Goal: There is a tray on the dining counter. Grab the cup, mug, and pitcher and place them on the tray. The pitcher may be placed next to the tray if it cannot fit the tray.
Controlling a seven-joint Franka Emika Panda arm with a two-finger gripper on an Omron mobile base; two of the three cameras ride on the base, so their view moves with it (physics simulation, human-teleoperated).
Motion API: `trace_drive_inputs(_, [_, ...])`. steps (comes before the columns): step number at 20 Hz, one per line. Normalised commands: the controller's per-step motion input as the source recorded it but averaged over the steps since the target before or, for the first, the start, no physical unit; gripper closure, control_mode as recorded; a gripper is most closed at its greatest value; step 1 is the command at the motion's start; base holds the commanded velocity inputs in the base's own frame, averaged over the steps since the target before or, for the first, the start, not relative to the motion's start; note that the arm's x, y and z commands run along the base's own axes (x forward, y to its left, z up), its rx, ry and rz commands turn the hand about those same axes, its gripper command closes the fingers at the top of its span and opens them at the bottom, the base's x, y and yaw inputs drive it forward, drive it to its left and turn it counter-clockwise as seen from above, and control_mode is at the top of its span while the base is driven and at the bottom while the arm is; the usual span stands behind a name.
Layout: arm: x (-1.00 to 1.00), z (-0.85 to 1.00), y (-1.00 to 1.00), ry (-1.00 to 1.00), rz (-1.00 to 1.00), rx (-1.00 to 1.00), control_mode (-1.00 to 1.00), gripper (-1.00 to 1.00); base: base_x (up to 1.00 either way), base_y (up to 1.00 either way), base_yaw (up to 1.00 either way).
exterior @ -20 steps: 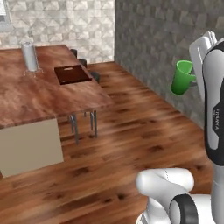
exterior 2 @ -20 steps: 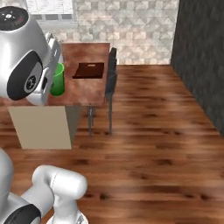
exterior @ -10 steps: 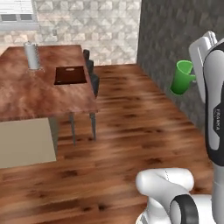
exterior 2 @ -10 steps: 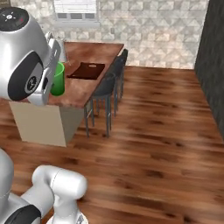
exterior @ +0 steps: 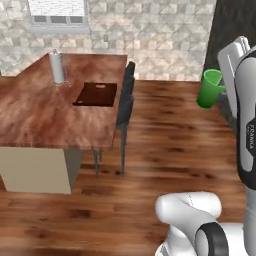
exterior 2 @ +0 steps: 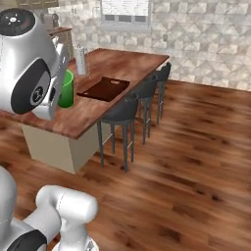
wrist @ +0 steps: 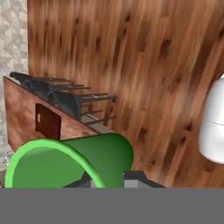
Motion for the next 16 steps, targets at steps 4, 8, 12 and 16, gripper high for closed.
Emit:
trace_drive_inputs(4, [0.00, 0.00, 0.00, 0.00, 0.00, 0.00, 1.00, 1.00, 0.83, -0.67, 0.45])
trace_drive_inputs(8, [0.00, 0.00, 0.00, 0.00, 0.00, 0.00, 1.00, 1.00, 0.86, -0.76, 0.48])
trace_drive_inputs(12, [0.00, 0.00, 0.00, 0.00, 0.00, 0.00, 1.00, 1.00, 0.72, -0.78, 0.51])
trace_drive_inputs(16, [0.00, 0.00, 0.00, 0.00, 0.00, 0.00, 1.00, 1.00, 0.66, -0.75, 0.54])
